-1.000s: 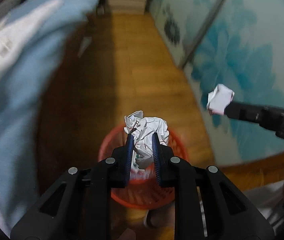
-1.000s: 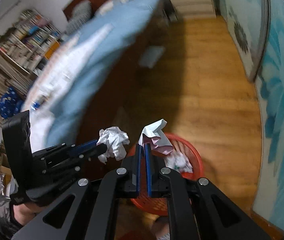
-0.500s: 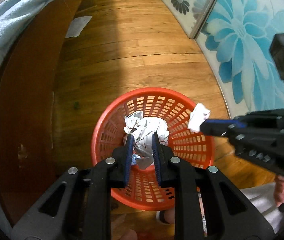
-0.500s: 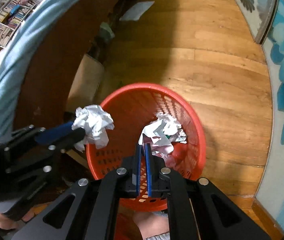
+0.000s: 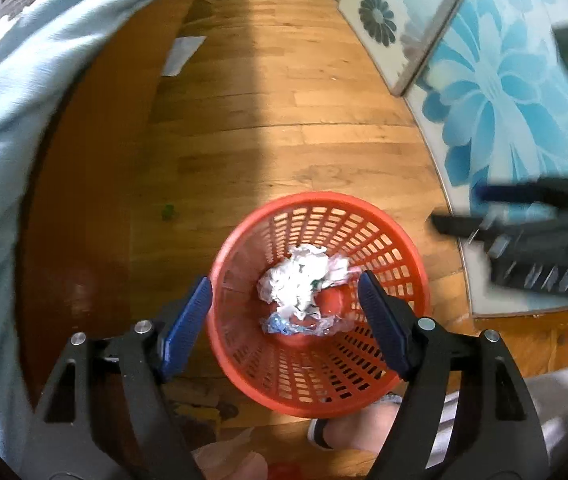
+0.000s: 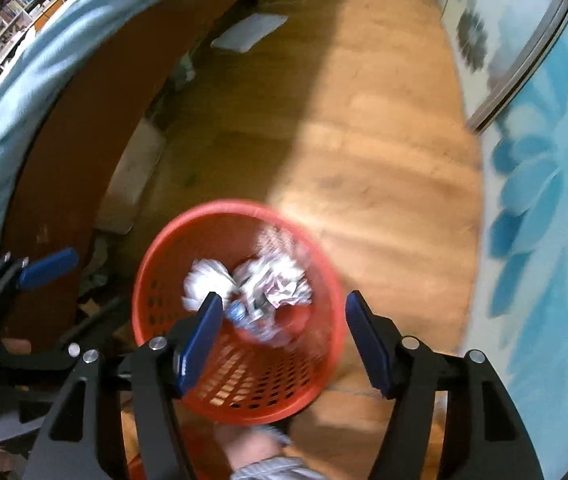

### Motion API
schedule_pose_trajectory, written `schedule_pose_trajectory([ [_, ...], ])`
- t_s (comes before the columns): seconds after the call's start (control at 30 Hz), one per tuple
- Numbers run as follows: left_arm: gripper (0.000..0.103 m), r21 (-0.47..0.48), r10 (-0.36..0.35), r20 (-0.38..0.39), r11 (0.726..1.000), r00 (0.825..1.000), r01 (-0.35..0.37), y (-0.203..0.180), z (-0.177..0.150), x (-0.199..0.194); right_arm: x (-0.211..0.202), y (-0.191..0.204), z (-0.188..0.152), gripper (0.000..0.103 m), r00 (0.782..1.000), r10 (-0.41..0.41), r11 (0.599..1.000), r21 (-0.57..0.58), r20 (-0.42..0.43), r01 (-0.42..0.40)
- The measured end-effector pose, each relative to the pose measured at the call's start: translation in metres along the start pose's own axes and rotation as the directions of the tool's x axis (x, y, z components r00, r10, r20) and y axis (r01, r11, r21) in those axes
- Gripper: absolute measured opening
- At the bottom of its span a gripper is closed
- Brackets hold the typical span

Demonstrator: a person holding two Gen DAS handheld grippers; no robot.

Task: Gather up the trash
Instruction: 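Move both tools back toward the trash on the bed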

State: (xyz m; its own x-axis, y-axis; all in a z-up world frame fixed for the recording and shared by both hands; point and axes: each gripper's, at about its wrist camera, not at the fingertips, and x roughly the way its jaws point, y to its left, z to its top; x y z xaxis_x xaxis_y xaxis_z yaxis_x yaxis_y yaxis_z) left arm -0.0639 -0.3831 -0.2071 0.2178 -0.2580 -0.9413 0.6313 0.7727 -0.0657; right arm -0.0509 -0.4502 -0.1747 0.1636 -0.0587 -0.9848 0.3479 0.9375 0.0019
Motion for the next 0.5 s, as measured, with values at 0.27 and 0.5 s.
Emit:
schedule_pose_trajectory([
  [0.27,0.075,-0.059,-0.003,0.108,0.998,0.994,0.009,0.034,0.009,-0.068,-0.106,0.027,0.043,0.064,0.973,-0.082,0.996,-0.013,0.214,0.087],
  [0.5,0.079,-0.153,0.036,0.251,0.988,0.967,0.003,0.088,0.013,-0.139,-0.176,0.08,0.07,0.07,0.912,0.111,0.994,-0.043,0.394,-0.102],
])
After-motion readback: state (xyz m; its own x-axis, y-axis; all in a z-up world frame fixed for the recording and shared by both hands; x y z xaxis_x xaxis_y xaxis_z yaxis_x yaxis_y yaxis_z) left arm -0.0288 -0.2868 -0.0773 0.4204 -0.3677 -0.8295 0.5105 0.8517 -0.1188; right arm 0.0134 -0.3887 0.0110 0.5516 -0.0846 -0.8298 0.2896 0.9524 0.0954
